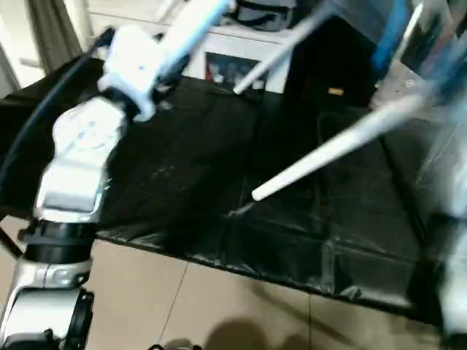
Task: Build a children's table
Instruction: Flip table
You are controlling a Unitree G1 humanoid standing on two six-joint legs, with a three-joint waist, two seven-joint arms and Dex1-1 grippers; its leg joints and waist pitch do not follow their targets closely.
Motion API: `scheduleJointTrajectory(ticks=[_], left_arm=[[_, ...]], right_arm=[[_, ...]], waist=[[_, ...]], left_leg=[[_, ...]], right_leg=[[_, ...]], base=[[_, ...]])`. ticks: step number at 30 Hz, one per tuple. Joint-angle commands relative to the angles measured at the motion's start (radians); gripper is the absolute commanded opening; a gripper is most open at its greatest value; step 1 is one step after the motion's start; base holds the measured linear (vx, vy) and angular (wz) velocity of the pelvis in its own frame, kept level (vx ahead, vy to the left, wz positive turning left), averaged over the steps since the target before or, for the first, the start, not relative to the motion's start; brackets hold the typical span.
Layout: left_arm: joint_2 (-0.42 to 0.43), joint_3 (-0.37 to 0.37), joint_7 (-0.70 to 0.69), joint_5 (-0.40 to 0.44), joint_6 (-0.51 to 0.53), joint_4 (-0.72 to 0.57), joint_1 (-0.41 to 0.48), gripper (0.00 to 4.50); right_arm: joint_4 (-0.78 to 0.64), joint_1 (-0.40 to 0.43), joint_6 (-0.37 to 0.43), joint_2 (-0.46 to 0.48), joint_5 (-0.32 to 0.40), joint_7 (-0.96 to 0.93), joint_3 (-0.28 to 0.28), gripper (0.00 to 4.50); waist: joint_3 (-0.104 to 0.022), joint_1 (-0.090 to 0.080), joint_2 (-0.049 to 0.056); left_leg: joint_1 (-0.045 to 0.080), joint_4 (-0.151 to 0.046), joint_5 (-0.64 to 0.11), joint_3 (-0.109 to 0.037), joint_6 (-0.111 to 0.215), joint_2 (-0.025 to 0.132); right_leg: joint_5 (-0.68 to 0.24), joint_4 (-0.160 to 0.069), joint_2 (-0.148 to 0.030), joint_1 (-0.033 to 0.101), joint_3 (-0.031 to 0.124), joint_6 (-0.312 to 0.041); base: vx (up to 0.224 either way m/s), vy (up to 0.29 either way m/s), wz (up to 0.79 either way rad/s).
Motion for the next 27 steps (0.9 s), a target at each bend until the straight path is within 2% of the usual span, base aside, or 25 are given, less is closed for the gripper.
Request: scheduleJointTrajectory(ticks=[1,3,5,6,7,8,9,10,11,12,13,14,15,16,17,18,19,20,21,22,23,24,25,26,27], left_arm=[[-0.012,-0.010,-0.018,-0.035,0.019,0.048,0.042,1.67],[-0.013,-0.006,-0.031,-0.044,0.011,0.038,0.052,1.65],[-0.007,-0.008,-0.047,-0.042,0.001,0.034,0.066,1.63],[-0.004,-0.009,-0.053,-0.041,-0.003,0.033,0.071,1.63],[-0.002,-0.008,-0.057,-0.041,-0.005,0.033,0.075,1.61],[-0.002,-0.007,-0.059,-0.042,-0.005,0.031,0.078,1.60],[-0.002,-0.005,-0.060,-0.044,-0.006,0.030,0.078,1.59],[-0.001,-0.005,-0.060,-0.047,-0.007,0.029,0.078,1.59],[-0.001,-0.005,-0.060,-0.047,-0.007,0.028,0.078,1.59],[0.001,-0.006,-0.061,-0.049,-0.011,0.027,0.077,1.57],[0.002,-0.007,-0.062,-0.049,-0.014,0.028,0.077,1.56],[0.006,-0.009,-0.071,-0.051,-0.019,0.026,0.079,1.56],[0.008,-0.010,-0.075,-0.052,-0.023,0.025,0.081,1.56],[0.009,-0.010,-0.077,-0.052,-0.025,0.024,0.083,1.56],[0.010,-0.010,-0.077,-0.052,-0.025,0.024,0.083,1.56],[0.014,-0.010,-0.088,-0.053,-0.031,0.022,0.089,1.56],[0.014,-0.010,-0.088,-0.053,-0.031,0.022,0.089,1.56],[0.015,-0.007,-0.093,-0.052,-0.032,0.020,0.092,1.56],[0.015,-0.006,-0.094,-0.052,-0.033,0.021,0.092,1.55],[0.016,-0.005,-0.095,-0.052,-0.034,0.022,0.093,1.55],[0.017,-0.004,-0.096,-0.053,-0.034,0.022,0.093,1.55],[0.017,-0.004,-0.096,-0.053,-0.036,0.024,0.093,1.54],[0.018,-0.004,-0.098,-0.053,-0.038,0.025,0.094,1.54],[0.018,-0.004,-0.098,-0.053,-0.039,0.025,0.094,1.54],[0.020,-0.005,-0.100,-0.054,-0.041,0.026,0.095,1.54]], right_arm=[[-0.063,0.068,0.031,0.021,0.017,-0.065,0.003,4.50],[-0.093,0.129,0.063,0.045,0.022,-0.100,0.005,4.50],[-0.104,0.202,0.069,0.083,0.007,-0.147,-0.003,4.50],[-0.104,0.229,0.068,0.097,-0.004,-0.167,-0.008,4.50],[-0.095,0.257,0.096,0.112,-0.004,-0.202,-0.018,4.50],[-0.091,0.272,0.118,0.119,-0.002,-0.224,-0.024,4.50],[-0.066,0.292,0.119,0.122,-0.038,-0.258,-0.026,4.50],[-0.055,0.312,0.128,0.129,-0.042,-0.278,-0.029,4.50],[-0.052,0.318,0.130,0.130,-0.043,-0.282,-0.030,4.50],[-0.039,0.336,0.126,0.136,-0.060,-0.316,-0.033,4.50],[-0.036,0.342,0.123,0.138,-0.067,-0.334,-0.035,4.50],[-0.025,0.346,0.120,0.141,-0.067,-0.352,-0.042,4.50],[-0.021,0.345,0.121,0.143,-0.067,-0.363,-0.045,4.50],[-0.019,0.345,0.121,0.144,-0.068,-0.370,-0.047,4.50],[-0.019,0.345,0.121,0.144,-0.068,-0.371,-0.047,4.50],[0.036,0.304,0.109,0.134,-0.080,-0.399,-0.062,4.50],[0.036,0.304,0.109,0.134,-0.080,-0.399,-0.062,4.50],[0.100,0.252,0.099,0.120,-0.084,-0.398,-0.068,4.50],[0.118,0.237,0.098,0.116,-0.082,-0.391,-0.067,4.50],[0.161,0.204,0.095,0.110,-0.074,-0.374,-0.067,4.50],[0.183,0.188,0.093,0.108,-0.070,-0.365,-0.067,4.50],[0.224,0.161,0.093,0.105,-0.062,-0.347,-0.067,4.50],[0.256,0.139,0.093,0.104,-0.051,-0.323,-0.066,4.50],[0.269,0.131,0.092,0.104,-0.049,-0.311,-0.064,4.50],[0.314,0.102,0.086,0.102,-0.045,-0.276,-0.058,4.50]], waist=[[-0.049,-0.002,0.005],[-0.051,-0.007,0.011],[-0.049,-0.012,0.022],[-0.048,-0.012,0.023],[-0.048,-0.008,0.025],[-0.048,-0.009,0.019],[-0.047,-0.006,0.019],[-0.046,-0.007,0.014],[-0.044,-0.007,0.013],[-0.042,-0.009,0.007],[-0.041,-0.011,0.009],[-0.040,-0.017,0.012],[-0.039,-0.019,0.026],[-0.036,0.015,0.035],[-0.043,0.050,0.024],[-0.056,0.034,-0.018],[-0.071,0.020,-0.061],[-0.073,0.046,-0.054],[-0.067,0.061,-0.036],[-0.068,0.065,-0.007],[-0.072,0.053,0.003],[-0.085,0.033,0.009],[-0.090,0.028,0.007],[-0.090,0.030,0.004],[-0.090,0.042,-0.005]], left_leg=[[0.052,-0.093,-0.560,-0.083,-0.090,0.122],[0.055,-0.099,-0.595,-0.088,-0.090,0.126],[0.048,-0.127,-0.721,-0.097,-0.128,0.142],[0.040,-0.137,-0.745,-0.099,-0.137,0.144],[0.037,-0.149,-0.785,-0.093,-0.155,0.143],[0.035,-0.150,-0.783,-0.093,-0.159,0.140],[0.041,-0.139,-0.770,-0.090,-0.163,0.131],[0.055,-0.116,-0.731,-0.088,-0.155,0.122],[0.061,-0.106,-0.706,-0.088,-0.146,0.120],[0.066,-0.091,-0.665,-0.089,-0.126,0.118],[0.064,-0.090,-0.653,-0.089,-0.121,0.118],[0.055,-0.101,-0.674,-0.095,-0.120,0.125],[0.017,-0.151,-0.770,-0.101,-0.139,0.149],[-0.090,-0.276,-0.911,-0.084,-0.158,0.180],[-0.106,-0.277,-0.910,-0.048,-0.152,0.153],[0.021,-0.212,-0.724,-0.002,-0.162,0.097],[0.039,0.014,-0.304,-0.060,-0.103,0.053],[-0.008,0.012,-0.106,-0.079,-0.061,0.039],[-0.042,-0.011,0.032,-0.082,-0.022,0.067],[-0.026,-0.068,-0.001,-0.079,-0.034,0.102],[-0.015,-0.093,-0.090,-0.082,-0.051,0.124],[-0.004,-0.114,-0.182,-0.098,-0.070,0.151],[-0.002,-0.116,-0.187,-0.096,-0.062,0.148],[-0.010,-0.111,-0.158,-0.082,-0.042,0.136],[-0.026,-0.097,-0.092,-0.062,0.007,0.119]], right_leg=[[-0.629,-0.124,-0.151,-0.015,0.068,-0.048],[-0.646,-0.123,-0.136,-0.011,0.049,-0.019],[-0.572,-0.099,-0.120,-0.005,0.037,-0.017],[-0.554,-0.090,-0.118,0.001,0.040,-0.020],[-0.541,-0.074,-0.114,-0.002,0.045,-0.033],[-0.542,-0.073,-0.116,-0.002,0.049,-0.038],[-0.589,-0.083,-0.128,-0.010,0.052,-0.040],[-0.665,-0.108,-0.141,-0.020,0.048,-0.024],[-0.698,-0.121,-0.147,-0.023,0.045,-0.015],[-0.755,-0.142,-0.155,-0.025,0.033,0.007],[-0.768,-0.146,-0.153,-0.022,0.027,0.018],[-0.760,-0.141,-0.142,-0.011,0.012,0.034],[-0.666,-0.084,-0.112,0.019,0.008,0.026],[-0.381,0.144,-0.050,0.091,0.036,-0.011],[-0.254,0.168,-0.026,0.081,0.036,-0.015],[-0.379,0.079,-0.058,-0.040,0.088,-0.033],[-0.672,-0.080,-0.219,-0.053,0.153,-0.050],[-0.662,-0.079,-0.206,-0.011,0.179,-0.034],[-0.564,-0.066,-0.207,0.013,0.164,-0.058],[-0.460,-0.043,-0.139,-0.002,0.119,-0.101],[-0.383,-0.019,-0.104,-0.013,0.107,-0.111],[-0.200,0.017,-0.087,-0.010,0.101,-0.129],[-0.110,0.022,-0.093,-0.007,0.101,-0.149],[0.014,0.019,-0.111,0.002,0.105,-0.187],[0.098,0.011,-0.128,0.019,0.111,-0.212]], base=[[0.000,0.000,0.00],[0.000,0.000,0.00],[0.000,0.000,0.00],[0.000,0.000,0.00],[0.000,0.000,0.00],[0.000,0.000,0.00],[0.000,0.000,0.00],[0.000,0.000,0.00],[0.000,0.000,0.00],[0.000,0.000,0.00],[0.000,0.000,0.00],[0.000,0.000,0.00],[0.000,0.000,0.00],[-0.052,-0.013,0.11],[-0.052,-0.013,0.11],[0.040,-0.072,0.21],[0.114,-0.106,-0.01],[0.114,-0.106,-0.01],[0.072,-0.079,-0.17],[0.065,-0.037,-0.04],[0.065,-0.037,-0.04],[0.000,0.000,0.00],[0.000,0.000,0.00],[0.000,0.000,0.00],[0.000,0.000,0.00]])
